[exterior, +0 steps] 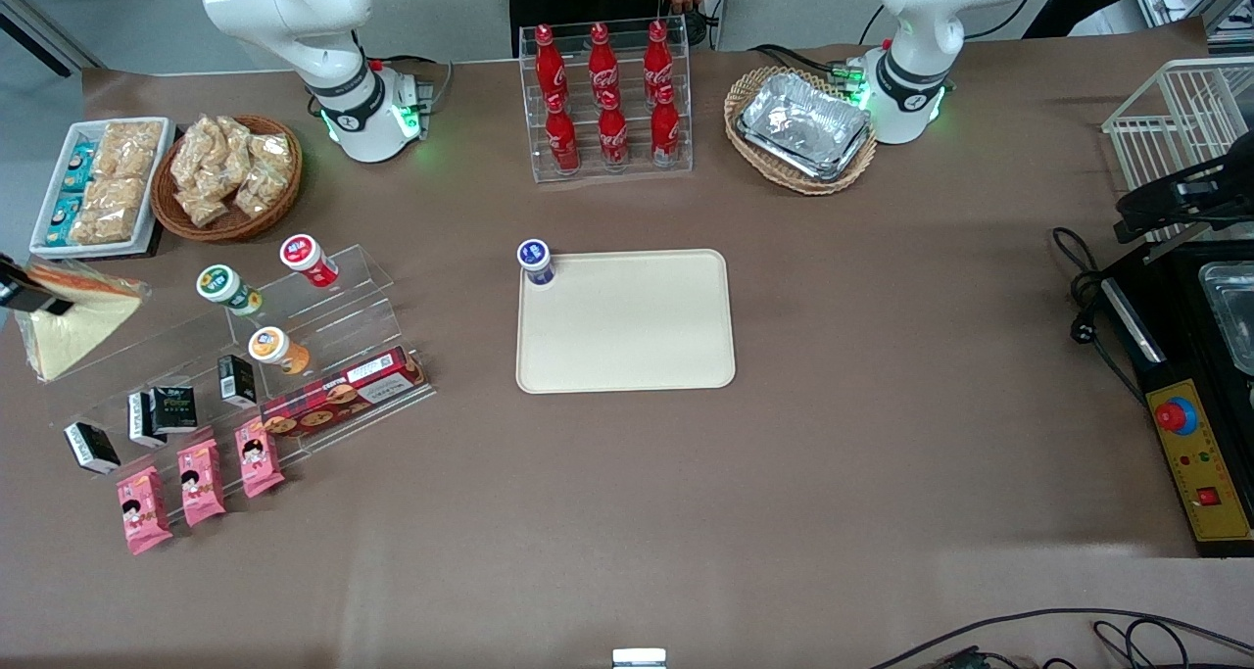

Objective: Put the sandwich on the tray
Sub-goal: 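Lift the sandwich off the stand with the right gripper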

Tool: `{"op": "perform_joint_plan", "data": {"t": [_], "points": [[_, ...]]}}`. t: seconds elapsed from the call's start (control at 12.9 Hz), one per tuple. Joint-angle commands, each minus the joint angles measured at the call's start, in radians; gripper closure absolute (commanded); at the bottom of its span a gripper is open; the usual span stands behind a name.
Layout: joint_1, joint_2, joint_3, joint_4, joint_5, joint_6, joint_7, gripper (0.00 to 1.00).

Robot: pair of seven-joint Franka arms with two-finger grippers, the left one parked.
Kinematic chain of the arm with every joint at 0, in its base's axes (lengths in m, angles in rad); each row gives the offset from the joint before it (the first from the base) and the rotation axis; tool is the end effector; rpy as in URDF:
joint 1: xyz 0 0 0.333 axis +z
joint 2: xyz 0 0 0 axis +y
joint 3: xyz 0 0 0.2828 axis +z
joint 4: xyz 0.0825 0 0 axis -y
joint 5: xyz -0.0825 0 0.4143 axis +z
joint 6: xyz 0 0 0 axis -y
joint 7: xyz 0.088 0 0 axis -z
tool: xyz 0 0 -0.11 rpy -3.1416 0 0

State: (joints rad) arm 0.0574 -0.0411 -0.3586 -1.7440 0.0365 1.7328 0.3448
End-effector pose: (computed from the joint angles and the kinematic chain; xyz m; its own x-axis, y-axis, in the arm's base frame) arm 0.5581 -0.1727 0.5374 0.7951 -0.6064 0.0084 -0.6051 -0.7941 -0.0567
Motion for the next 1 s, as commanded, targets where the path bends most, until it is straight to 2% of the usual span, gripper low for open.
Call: {"op": "perform_joint_plan", "data": {"t": [0.0, 0.23, 0.93], "points": [[0.045, 0.012, -0.003, 0.119, 0.02, -0.12, -0.146, 0.97], [0.094, 0.006, -0.002, 0.133, 0.02, -0.128, -0.309, 0.98], [0.398, -0.003, -0.003, 0.159, 0.01, -0.13, -0.637, 0.97]]}}
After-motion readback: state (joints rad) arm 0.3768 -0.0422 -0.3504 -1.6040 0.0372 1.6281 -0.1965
